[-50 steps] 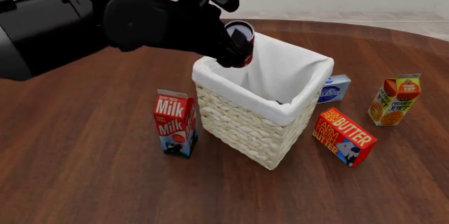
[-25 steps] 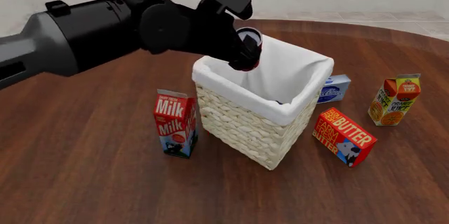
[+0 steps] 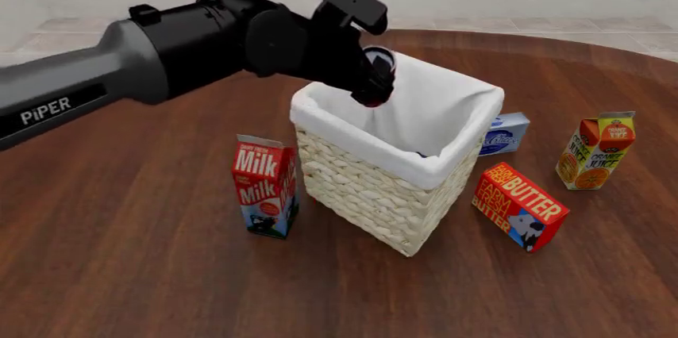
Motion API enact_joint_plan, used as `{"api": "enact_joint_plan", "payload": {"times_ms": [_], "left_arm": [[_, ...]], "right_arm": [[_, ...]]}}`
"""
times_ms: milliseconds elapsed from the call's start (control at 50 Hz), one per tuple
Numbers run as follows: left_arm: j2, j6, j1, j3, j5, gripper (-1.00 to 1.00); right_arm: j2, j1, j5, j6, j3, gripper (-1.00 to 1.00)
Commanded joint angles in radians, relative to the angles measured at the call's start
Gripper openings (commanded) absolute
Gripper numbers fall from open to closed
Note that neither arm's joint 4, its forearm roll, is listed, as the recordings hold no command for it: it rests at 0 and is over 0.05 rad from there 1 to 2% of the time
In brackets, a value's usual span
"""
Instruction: Pick up the alphabet soup and the tomato sauce, and put them in the basket.
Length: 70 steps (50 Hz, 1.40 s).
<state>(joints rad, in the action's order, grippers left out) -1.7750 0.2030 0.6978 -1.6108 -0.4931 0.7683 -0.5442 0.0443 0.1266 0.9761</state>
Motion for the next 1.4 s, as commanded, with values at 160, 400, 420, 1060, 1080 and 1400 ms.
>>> {"api": "enact_joint_plan", "payload": {"times_ms": [160,400,420,1060,1080,1400], "left_arm": [[-0.082,0.033,-0.031,-0.054,-0.002,-1.00],[-0.109,0.028,-0.034,-0.050,0.013,-1.00],[-0.112,0.027,-0.034,-0.053,0.012,-1.00],[-0.132,0.021,-0.034,-0.096,-0.004,1.00],[-0.131,0.022,-0.034,-0.094,-0.004,1.00],[-0.110,0.022,-0.032,-0.095,-0.012,1.00]], "right_arm": [[-0.010,0.008,-0.008,0.009,-0.022,1.00],[-0.010,0.011,-0.012,0.010,-0.025,1.00],[-0.010,0.011,-0.012,0.010,-0.025,1.00],[-0.024,0.022,0.006,0.007,-0.019,1.00],[-0.025,0.021,0.006,0.008,-0.019,1.00],[-0.018,0.020,0.009,0.002,-0.005,1.00]]}}
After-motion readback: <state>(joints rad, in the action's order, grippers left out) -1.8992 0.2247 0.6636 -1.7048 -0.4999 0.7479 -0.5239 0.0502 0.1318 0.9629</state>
